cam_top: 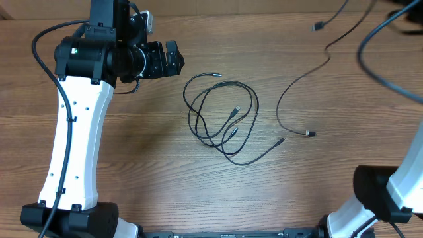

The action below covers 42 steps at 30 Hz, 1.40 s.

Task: Untangle cables
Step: 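Pull the grasped cable up and to the far right with the right gripper, then return the right gripper to the remaining cables at center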

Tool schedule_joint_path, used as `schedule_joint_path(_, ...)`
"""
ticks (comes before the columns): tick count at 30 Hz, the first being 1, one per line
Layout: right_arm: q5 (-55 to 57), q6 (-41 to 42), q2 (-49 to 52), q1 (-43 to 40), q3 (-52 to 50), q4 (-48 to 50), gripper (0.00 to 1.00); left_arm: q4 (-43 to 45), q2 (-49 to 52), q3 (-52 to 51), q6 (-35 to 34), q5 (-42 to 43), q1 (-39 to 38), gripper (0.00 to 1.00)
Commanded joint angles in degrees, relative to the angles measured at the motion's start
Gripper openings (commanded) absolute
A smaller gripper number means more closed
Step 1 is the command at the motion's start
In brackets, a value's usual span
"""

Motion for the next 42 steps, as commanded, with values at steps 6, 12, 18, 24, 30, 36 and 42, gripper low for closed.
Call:
schedule_joint_path(6,5.57,0.66,1.49,-11.61,-4.52,15.61,0.04,0.22,-0.02,0.74,0.50,-0.35,-0.17,1.00)
schedule_joint_path(12,10.12,0.70,6.84,-19.32,-8.50,33.73,0.04,0.22,-0.02,0.74,0.50,-0.35,-0.17,1.00)
schedule_joint_path(18,14.97,0.68,13.81,-22.77,-8.85,36.79,0.04,0.22,-0.02,0.74,0.50,-0.35,-0.17,1.00)
schedule_joint_path(24,14.69,0.68,18.32,-24.39,-15.41,35.32,0.04,0.22,-0.02,0.74,0.50,-0.37,-0.17,1.00)
schedule_joint_path(30,14.36,0.68,19.87,-24.41,-25.11,31.17,0.04,0.22,-0.02,0.74,0.50,-0.37,-0.17,0.99)
schedule_joint_path(36,14.34,0.66,19.85,-24.41,-27.71,23.26,0.68,0.22,-0.02,0.74,0.50,-0.35,-0.17,1.00)
schedule_joint_path(42,6.97,0.52,16.13,-24.04,-27.56,13.38,1.00,0.22,-0.02,0.74,0.50,-0.37,-0.17,1.00)
